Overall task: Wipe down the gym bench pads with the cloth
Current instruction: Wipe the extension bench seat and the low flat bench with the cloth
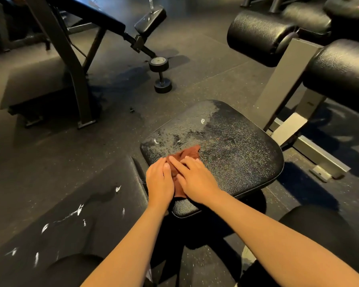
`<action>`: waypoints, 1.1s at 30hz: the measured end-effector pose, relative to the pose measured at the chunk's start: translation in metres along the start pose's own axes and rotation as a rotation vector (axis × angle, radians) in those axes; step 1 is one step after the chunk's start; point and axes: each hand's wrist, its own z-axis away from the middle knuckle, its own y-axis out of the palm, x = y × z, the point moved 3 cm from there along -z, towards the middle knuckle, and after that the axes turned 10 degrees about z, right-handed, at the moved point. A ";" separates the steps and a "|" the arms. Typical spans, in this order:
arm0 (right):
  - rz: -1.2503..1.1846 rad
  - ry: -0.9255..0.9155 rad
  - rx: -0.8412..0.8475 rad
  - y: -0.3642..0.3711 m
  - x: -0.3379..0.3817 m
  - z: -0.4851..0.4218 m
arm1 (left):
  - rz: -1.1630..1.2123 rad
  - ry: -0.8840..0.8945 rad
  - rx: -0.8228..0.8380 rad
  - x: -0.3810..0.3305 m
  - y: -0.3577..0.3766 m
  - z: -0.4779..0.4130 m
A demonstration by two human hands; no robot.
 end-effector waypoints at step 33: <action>0.246 0.448 0.107 -0.022 -0.070 -0.006 | -0.200 0.058 0.126 -0.012 0.020 0.019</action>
